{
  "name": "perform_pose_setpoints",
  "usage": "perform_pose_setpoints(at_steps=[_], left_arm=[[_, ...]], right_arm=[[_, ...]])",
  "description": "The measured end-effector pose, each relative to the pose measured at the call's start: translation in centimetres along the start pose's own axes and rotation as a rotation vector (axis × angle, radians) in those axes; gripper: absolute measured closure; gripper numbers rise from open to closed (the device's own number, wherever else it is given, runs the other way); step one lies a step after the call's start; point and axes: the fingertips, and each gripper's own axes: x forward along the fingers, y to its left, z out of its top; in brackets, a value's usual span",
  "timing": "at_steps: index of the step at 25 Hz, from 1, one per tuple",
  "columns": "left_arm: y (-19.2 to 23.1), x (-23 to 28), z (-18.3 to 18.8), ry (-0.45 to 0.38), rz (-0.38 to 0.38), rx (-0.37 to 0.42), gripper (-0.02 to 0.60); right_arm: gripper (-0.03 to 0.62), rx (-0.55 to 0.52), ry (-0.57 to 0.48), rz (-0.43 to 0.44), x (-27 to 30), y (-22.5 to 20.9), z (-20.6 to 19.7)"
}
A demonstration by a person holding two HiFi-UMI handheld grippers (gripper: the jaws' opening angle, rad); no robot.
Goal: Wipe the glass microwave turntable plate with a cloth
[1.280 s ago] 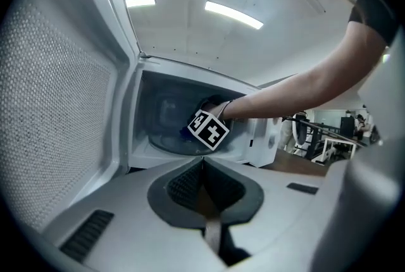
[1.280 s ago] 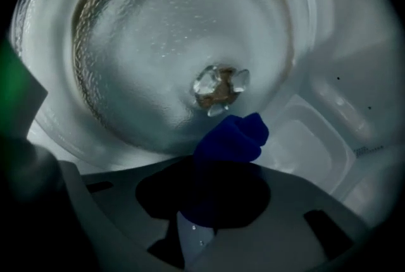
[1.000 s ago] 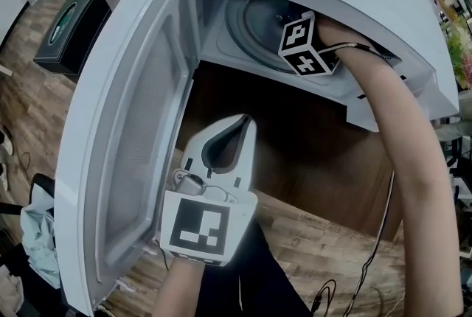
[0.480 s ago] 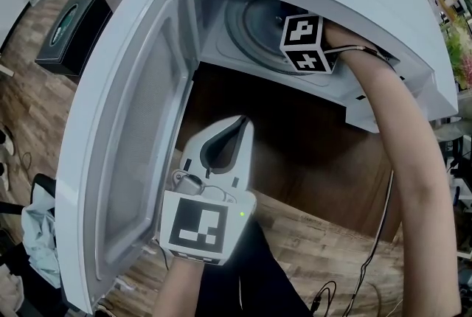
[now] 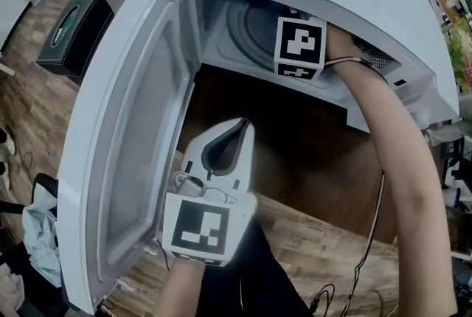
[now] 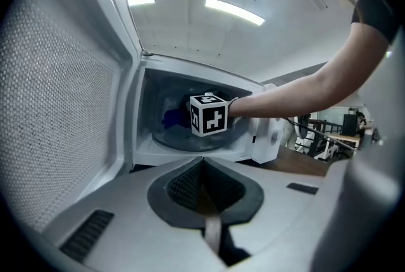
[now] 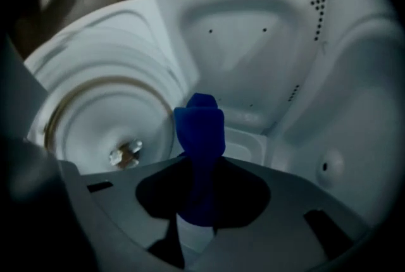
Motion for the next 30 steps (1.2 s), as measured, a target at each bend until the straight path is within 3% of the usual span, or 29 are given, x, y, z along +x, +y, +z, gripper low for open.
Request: perform_pose_setpoints(at_steps=[5,10,20,30], left_arm=[[0.5,-0.1,0.1,0.001,0.015,-0.004,0.577],[0.7,-0.3,-0.2,0.004,0.027,-0.008,0.577],[1.1,-0.5,-0.6,0.015,0.037,-0.009,0.577],[0.2,-0.5,-0.9,0.021,0.009,0.0,0.577]], right_arm=[[0.508,0.042,-0.131,-0.055,-1.7,-1.5,3.9],[0.508,-0.069,-0.193,-0.012,-2.1,0.6,6.7],[0.51,-0.231,-0.175,0.081,-1.5,4.2,6.2],[0.51,-0.372,-0.076,0.228,-2.2,7.0,1.9]])
